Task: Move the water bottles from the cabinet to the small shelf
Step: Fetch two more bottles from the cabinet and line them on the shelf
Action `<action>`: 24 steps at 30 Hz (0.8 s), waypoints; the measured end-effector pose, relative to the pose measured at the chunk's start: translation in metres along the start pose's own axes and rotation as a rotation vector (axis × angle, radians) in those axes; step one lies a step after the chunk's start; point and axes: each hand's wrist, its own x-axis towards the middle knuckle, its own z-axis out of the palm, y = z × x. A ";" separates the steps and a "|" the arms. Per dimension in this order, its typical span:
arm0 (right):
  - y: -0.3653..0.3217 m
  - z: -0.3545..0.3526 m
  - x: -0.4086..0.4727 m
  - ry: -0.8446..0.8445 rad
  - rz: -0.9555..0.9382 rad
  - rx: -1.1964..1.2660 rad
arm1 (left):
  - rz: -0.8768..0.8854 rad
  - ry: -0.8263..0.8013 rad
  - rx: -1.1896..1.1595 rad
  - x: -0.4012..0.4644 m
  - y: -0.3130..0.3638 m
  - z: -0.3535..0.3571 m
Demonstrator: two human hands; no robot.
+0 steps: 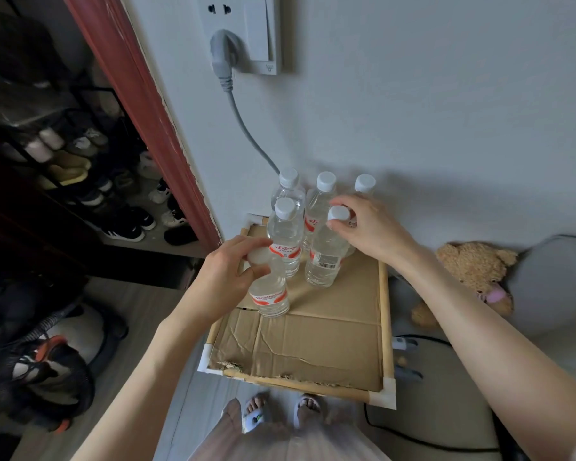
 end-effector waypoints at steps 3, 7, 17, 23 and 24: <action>-0.002 -0.002 0.003 -0.127 -0.007 -0.067 | -0.002 -0.009 0.002 0.000 0.000 0.001; -0.006 -0.004 0.006 0.023 0.046 -0.112 | 0.006 -0.085 0.019 0.003 0.003 -0.003; -0.005 -0.005 0.006 -0.172 -0.028 -0.020 | -0.049 -0.006 -0.005 0.007 0.007 0.003; -0.003 0.002 0.010 -0.059 -0.038 -0.092 | 0.014 0.030 0.022 0.008 0.015 0.013; -0.003 0.004 0.010 -0.036 -0.050 -0.100 | 0.020 0.038 0.023 0.008 0.016 0.015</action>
